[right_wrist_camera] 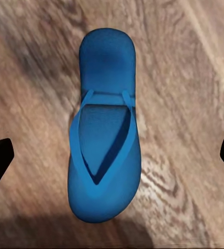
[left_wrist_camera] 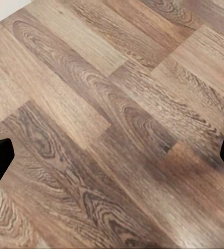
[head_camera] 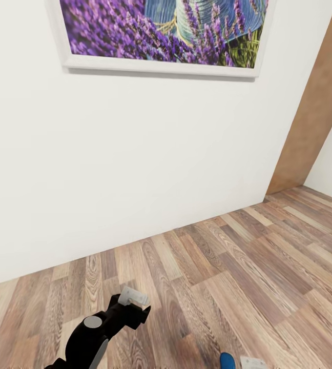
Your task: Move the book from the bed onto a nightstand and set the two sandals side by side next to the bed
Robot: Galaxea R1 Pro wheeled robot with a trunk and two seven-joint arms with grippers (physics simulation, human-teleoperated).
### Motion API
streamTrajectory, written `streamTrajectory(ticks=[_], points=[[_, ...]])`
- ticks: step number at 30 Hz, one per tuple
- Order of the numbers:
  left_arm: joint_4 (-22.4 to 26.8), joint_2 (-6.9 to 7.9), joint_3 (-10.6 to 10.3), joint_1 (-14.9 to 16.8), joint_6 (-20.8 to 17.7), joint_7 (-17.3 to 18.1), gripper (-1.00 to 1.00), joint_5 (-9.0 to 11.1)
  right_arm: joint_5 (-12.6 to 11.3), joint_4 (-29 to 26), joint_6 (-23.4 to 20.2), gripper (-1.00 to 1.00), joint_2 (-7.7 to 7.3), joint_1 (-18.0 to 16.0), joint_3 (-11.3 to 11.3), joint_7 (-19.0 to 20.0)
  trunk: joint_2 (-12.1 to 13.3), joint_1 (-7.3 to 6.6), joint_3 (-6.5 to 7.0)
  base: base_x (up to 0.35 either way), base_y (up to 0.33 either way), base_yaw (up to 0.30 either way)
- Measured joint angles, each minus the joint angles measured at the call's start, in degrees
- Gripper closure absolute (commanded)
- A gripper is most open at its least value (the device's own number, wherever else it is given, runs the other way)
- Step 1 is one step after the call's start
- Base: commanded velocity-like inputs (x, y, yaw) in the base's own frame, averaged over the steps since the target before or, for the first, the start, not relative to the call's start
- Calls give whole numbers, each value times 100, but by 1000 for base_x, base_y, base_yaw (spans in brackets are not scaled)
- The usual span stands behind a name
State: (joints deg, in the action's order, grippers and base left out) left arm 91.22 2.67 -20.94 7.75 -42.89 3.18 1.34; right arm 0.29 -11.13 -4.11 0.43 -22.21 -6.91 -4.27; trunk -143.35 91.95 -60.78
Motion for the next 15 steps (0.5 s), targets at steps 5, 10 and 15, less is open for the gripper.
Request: streamTrajectory(ticks=[5,10,15], points=[[-2,3,3,0,35,11,-100,9,10,-7,-171,-100,3,-31,3,-1,-7,13,-111,0,0,0],[-4,6,5,1,56,14,-100,15,15,-12,-285,-100,4,-81,5,-7,-13,26,-222,0,0,0],[-4,3,3,-3,65,8,-100,16,18,-15,-343,-100,13,-114,6,-14,-19,36,-311,0,0,0]])
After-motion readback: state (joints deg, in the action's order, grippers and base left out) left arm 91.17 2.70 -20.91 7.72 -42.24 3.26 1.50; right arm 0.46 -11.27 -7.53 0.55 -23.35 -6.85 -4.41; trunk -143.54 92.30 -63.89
